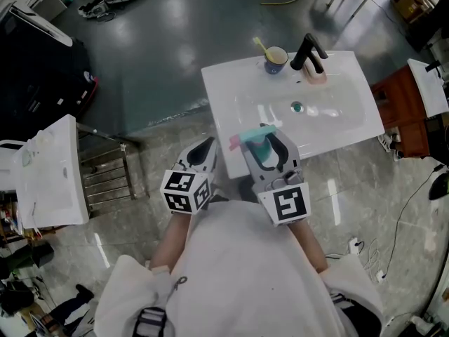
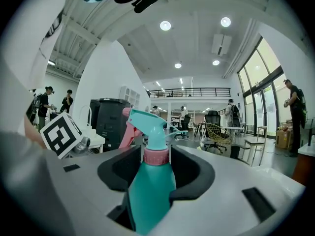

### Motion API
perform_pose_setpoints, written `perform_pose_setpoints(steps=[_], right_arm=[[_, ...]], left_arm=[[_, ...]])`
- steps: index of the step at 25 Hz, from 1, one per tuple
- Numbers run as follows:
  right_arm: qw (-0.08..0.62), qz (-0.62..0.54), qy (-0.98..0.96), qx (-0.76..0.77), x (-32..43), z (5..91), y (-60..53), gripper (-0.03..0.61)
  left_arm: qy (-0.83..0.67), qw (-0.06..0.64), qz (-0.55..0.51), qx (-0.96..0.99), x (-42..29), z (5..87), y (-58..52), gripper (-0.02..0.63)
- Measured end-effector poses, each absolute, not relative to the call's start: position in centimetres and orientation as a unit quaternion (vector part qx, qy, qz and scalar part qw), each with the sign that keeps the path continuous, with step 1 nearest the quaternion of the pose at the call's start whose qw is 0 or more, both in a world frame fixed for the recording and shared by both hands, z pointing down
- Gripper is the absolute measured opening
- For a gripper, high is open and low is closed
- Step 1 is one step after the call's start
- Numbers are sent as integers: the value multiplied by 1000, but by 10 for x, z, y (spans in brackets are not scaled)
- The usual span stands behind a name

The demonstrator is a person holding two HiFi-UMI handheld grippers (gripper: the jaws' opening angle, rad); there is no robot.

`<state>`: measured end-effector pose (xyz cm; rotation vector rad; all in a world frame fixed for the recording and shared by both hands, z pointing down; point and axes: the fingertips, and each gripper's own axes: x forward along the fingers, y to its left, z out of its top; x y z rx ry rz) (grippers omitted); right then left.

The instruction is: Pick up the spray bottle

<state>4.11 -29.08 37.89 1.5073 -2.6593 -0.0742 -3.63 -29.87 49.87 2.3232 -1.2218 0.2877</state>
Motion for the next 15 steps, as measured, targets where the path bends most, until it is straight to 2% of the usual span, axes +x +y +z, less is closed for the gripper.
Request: perform_pose_setpoints(steps=[8, 15], right_arm=[[23, -25, -865, 501, 42, 370, -292, 196], [44, -26, -865, 498, 45, 380, -289, 193]], left_arm=[[-446, 245, 106, 855, -37, 499, -298, 32], [-447, 241, 105, 855, -41, 496, -301, 32]])
